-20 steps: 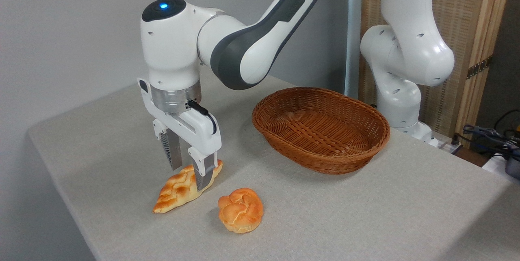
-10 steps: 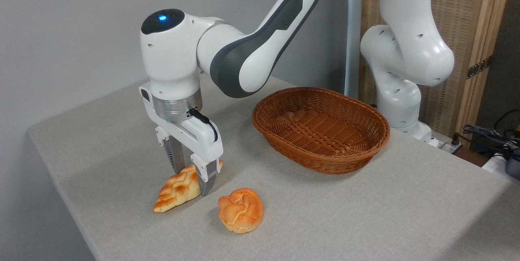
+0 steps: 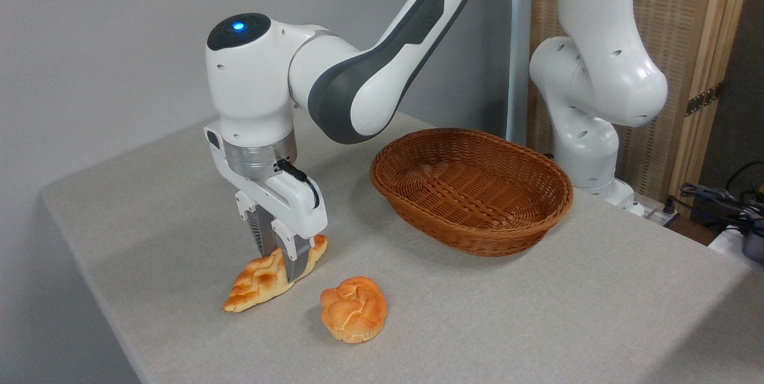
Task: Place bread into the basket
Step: 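Lift the braided roll and carry it over the wicker basket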
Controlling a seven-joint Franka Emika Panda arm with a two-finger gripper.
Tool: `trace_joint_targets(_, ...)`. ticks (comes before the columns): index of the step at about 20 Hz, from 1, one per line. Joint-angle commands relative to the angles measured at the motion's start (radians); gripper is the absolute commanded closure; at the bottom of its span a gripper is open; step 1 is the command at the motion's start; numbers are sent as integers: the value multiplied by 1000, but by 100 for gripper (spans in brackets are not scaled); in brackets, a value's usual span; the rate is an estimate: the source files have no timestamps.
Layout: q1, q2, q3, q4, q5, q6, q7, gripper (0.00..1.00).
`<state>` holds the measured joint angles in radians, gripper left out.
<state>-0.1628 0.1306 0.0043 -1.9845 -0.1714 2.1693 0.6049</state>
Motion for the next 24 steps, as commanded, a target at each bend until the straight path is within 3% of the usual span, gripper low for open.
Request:
trace_joint_targets(1,2,1,-3,-7,-11,18,0,59)
trace_joint_targets(6,2,-14,-1,4,-14,1,-2,59)
trace_joint_targets(11,2,-109,3,26,-17,-170,4,58)
trace_joint_targets(15,5,-222,14,26,-16,-353,71,58)
trace_joint_targets(20,23,-363,28,-6,21,-583,162,57)
trace_joint_targets(24,45,-586,26,-195,30,-605,184,55)
